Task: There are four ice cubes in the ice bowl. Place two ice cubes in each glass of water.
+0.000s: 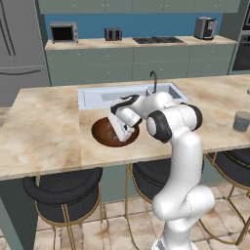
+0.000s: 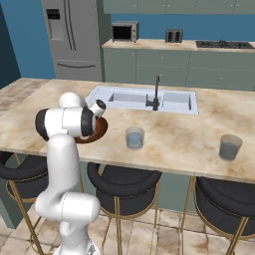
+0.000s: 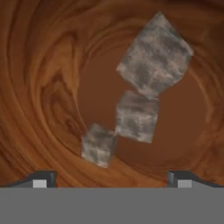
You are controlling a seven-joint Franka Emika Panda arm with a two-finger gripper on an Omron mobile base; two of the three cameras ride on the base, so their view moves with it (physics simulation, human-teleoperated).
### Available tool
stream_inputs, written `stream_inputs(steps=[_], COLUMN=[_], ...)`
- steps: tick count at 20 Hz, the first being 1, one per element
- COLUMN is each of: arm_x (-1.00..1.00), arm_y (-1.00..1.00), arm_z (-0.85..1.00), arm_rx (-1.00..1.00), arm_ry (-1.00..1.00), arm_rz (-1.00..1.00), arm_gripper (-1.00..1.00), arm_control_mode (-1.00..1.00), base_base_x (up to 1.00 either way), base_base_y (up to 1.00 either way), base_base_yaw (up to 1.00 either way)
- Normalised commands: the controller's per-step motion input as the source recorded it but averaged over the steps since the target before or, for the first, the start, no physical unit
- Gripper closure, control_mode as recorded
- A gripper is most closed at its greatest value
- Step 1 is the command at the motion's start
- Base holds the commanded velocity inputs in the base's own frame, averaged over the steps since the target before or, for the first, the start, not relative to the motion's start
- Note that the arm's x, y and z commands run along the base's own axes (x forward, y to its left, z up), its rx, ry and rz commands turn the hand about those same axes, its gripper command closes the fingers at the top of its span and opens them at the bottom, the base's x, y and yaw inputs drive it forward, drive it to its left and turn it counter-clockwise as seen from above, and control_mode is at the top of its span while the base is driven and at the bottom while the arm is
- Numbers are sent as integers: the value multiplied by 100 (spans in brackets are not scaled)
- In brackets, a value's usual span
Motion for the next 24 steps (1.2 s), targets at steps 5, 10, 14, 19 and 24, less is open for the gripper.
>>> stream_inputs(steps=[5,10,14,19,24], arm_x=[1,9,36,39,14], arm_y=[0,10,3,0,-3], arm_z=[-16,0,0,-2,-2], arm_rx=[0,0,0,0,0], arm_ry=[0,0,0,0,4], arm_rz=[4,3,4,3,1], arm_gripper=[-100,-100,-100,-100,-100], arm_control_mode=[-100,-100,-100,-100,-100], base_base_x=[0,0,0,0,0], base_base_y=[0,0,0,0,0], base_base_yaw=[0,0,0,0,0])
